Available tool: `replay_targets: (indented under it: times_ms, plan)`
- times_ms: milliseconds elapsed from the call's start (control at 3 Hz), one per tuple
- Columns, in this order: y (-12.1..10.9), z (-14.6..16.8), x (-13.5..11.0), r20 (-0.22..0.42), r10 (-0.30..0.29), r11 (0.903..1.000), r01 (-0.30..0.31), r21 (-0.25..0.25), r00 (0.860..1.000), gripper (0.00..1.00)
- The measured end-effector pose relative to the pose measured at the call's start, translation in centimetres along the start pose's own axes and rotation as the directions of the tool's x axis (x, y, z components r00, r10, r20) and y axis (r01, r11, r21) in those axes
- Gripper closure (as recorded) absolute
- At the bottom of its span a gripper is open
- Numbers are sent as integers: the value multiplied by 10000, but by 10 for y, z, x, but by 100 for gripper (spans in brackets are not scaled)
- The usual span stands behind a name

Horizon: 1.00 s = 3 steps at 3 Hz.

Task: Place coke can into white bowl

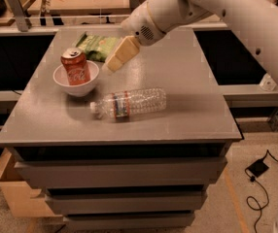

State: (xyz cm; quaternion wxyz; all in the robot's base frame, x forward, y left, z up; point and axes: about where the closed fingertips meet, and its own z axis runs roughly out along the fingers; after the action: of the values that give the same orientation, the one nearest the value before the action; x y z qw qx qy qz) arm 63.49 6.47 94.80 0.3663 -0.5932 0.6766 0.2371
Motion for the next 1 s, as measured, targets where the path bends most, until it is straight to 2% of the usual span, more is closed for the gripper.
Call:
replay_targets:
  times_ms: [333,667,1000]
  plan:
    - [-23,-45,40,254,736,9948,-752,682,9970,0]
    - [-23,-45,40,259,743,9949,-759,671,9969,0]
    - [-31,-68,56,277,1183,9848,-1208,1249,9926,0]
